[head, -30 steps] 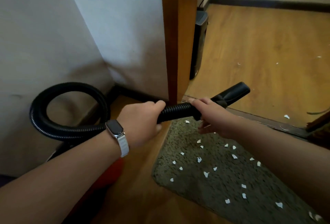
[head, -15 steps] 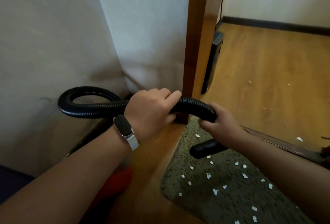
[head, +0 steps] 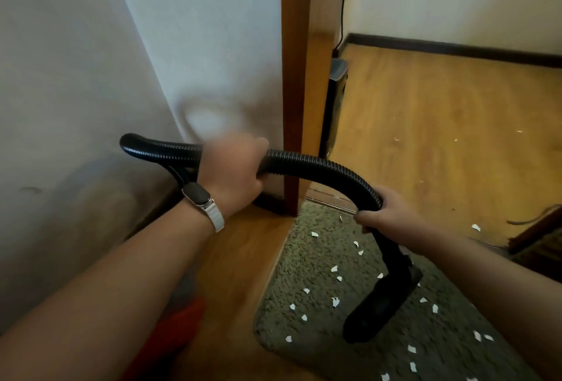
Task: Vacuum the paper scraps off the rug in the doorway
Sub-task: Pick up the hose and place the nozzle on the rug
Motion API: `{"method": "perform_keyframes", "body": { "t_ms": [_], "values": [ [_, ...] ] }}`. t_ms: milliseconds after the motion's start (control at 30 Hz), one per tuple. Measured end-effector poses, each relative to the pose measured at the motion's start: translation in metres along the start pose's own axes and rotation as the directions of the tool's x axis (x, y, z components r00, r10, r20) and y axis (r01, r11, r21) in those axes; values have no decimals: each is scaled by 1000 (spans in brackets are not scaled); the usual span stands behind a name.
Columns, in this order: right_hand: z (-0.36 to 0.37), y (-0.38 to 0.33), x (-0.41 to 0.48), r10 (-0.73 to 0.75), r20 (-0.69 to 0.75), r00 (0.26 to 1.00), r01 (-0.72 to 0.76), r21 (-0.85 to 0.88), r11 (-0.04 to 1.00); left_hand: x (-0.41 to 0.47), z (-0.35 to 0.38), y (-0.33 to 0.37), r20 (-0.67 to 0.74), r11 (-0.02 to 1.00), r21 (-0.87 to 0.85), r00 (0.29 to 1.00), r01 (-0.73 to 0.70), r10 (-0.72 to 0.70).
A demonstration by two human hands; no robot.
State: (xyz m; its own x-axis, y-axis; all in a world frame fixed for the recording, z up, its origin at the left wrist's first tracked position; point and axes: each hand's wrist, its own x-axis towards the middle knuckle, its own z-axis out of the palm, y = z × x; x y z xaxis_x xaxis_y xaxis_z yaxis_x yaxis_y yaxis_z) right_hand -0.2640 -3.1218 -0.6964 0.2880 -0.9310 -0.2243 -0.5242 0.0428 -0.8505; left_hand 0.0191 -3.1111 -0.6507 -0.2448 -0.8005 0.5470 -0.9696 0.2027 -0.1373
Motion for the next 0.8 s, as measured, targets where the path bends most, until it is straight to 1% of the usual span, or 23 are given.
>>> {"method": "perform_keyframes", "body": {
  "t_ms": [67,100,167,233,333,400,467,567,633,700,767,800],
  "values": [
    [-5,3,-4,-95,-157,983,74,-134,988,11,8,17,8,996,-29,997,-82,82],
    [-7,3,-7,-158,-209,965,111,-218,970,16,12,26,8,991,-53,992,-122,123],
    [-12,2,-13,-236,-242,941,149,-329,932,27,19,42,12,974,-116,981,-193,195],
    [-24,7,-16,-226,-239,944,127,-370,920,38,25,54,17,954,-178,969,-241,248],
    [-51,17,-22,-132,-149,980,66,-384,921,46,31,71,65,920,-257,945,-295,321],
    [-70,21,-29,-24,-32,999,10,-377,926,45,38,85,145,900,-296,917,-318,372],
    [-86,29,-35,95,75,993,-55,-421,905,41,46,102,218,873,-347,876,-343,430],
    [-107,44,-42,239,204,949,-134,-425,895,33,57,126,264,819,-451,823,-355,503],
    [-117,53,-47,342,251,906,-216,-420,881,27,65,142,318,791,-502,776,-350,545],
    [-121,59,-53,425,296,856,-257,-470,845,21,70,156,385,769,-549,717,-329,582],
    [-122,63,-56,474,327,818,-270,-508,818,16,72,167,446,748,-597,655,-291,610],
    [-122,64,-57,476,328,816,-261,-526,809,13,73,171,468,734,-629,629,-257,621]
  ]
}}
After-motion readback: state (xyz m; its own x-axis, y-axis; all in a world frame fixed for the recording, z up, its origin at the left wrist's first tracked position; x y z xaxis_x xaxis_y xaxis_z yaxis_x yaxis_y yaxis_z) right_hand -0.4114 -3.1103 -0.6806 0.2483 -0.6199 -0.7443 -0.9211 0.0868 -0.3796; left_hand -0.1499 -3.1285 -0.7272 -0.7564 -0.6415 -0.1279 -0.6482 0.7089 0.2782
